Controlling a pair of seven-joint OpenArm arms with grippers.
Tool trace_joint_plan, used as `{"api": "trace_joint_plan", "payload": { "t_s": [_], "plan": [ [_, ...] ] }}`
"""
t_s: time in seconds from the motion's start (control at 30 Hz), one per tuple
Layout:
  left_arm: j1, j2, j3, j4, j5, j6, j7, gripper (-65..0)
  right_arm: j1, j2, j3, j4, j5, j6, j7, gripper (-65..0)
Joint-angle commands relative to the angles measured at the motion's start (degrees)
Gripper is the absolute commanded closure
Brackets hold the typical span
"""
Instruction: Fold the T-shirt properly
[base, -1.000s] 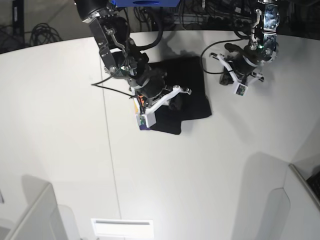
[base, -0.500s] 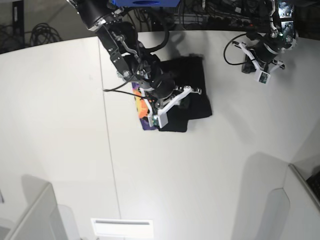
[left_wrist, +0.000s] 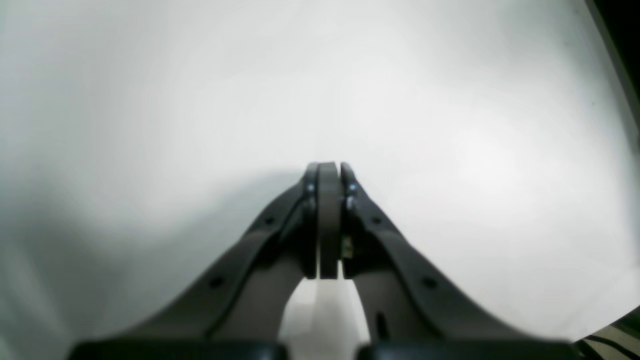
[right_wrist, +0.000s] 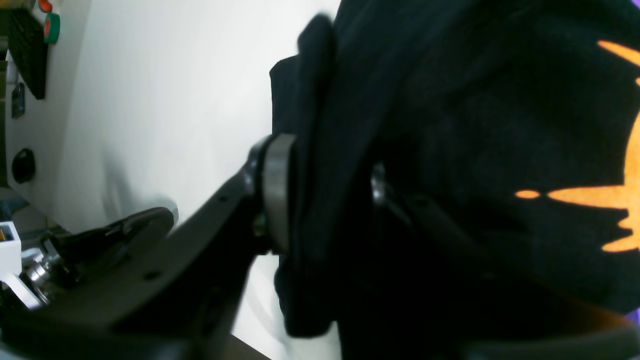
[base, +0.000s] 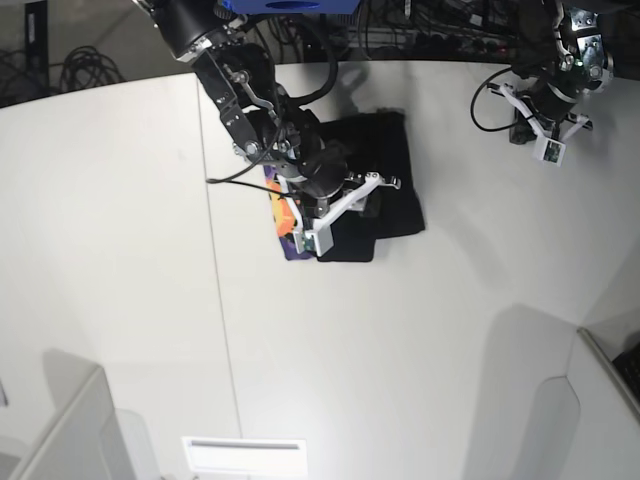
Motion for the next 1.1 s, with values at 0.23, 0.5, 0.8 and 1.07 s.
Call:
{"api": "trace_joint_plan", "payload": {
  "t_s": [0.23,0.5,0.8,1.07],
  "plan": [
    [0.4,-0.7,-1.4,1.0,-0.5,-0.4,-0.9,0.0,1.0,-0.5,-3.7,1.1,0.2,0.3,0.6,-39.9],
    [0.4,-0.7,-4.0,1.0,-0.5,-0.4,-0.9,0.0,3.7,-0.6,-8.1,1.0,0.2,0.3,0.6,-39.8],
    [0.4,-0.7,-4.1,1.0,-0.5,-0.4,-0.9,0.0,9.5,-1.4,-15.9,-4.8,0.5,0.3,0.6,-39.6],
    [0.2,-0.7,-7.5,1.0,-0.5,-0.4,-0.9,0.0,12.5,-5.0,-17.6,-8.6,0.2,0.6,-4.5,-39.6]
  ]
}}
